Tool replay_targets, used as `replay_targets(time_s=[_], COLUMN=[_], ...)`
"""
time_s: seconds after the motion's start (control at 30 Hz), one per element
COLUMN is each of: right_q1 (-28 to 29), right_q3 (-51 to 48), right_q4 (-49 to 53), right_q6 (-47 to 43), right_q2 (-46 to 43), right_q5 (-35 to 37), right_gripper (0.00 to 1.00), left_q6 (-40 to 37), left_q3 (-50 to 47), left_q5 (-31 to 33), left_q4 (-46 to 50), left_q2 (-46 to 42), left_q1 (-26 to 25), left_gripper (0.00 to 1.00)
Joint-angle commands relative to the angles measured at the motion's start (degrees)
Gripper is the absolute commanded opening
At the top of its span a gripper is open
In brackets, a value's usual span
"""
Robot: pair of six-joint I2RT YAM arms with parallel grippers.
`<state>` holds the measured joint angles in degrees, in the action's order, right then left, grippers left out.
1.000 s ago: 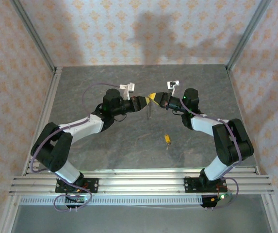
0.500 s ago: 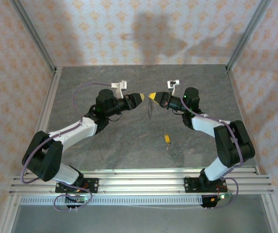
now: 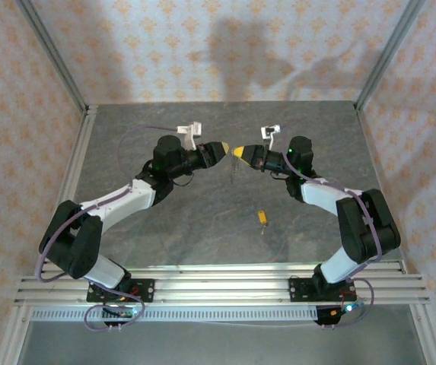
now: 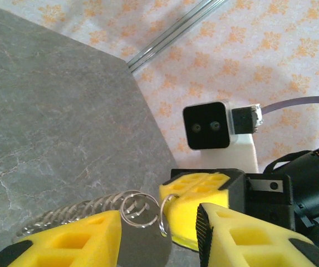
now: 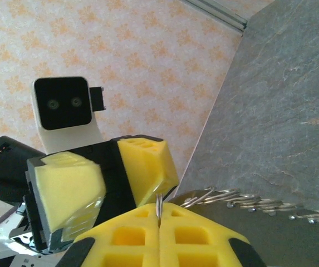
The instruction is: Put the keys on the keyring
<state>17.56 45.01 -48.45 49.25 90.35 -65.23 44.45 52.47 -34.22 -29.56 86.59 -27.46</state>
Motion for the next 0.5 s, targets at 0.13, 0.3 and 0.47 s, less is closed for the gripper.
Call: replay_targets(time_s=[0.13, 0.3, 0.47], right_q1=[-0.2, -0.2, -0.2], right_q3=[1.5, 1.3, 1.3], right_q4=[-1.3, -1.0, -0.9], right_q6=[-1.8, -2.1, -2.2], right_q2=[-2.7, -3.0, -3.0], right_q5=[-2.2, -2.0, -1.8], right_gripper=[0.0, 0.0, 0.0], left_q6=[2.2, 2.8, 3.1], left_q3=[2.4, 3.2, 4.3], left_q5=[-2.4, -2.9, -3.4], left_q4=[-5.6, -6.8, -7.2], left_q2=[2.9, 4.0, 5.1], left_q1=[0.1, -0.3, -1.0], left_gripper=[0.39, 0.38, 0.37])
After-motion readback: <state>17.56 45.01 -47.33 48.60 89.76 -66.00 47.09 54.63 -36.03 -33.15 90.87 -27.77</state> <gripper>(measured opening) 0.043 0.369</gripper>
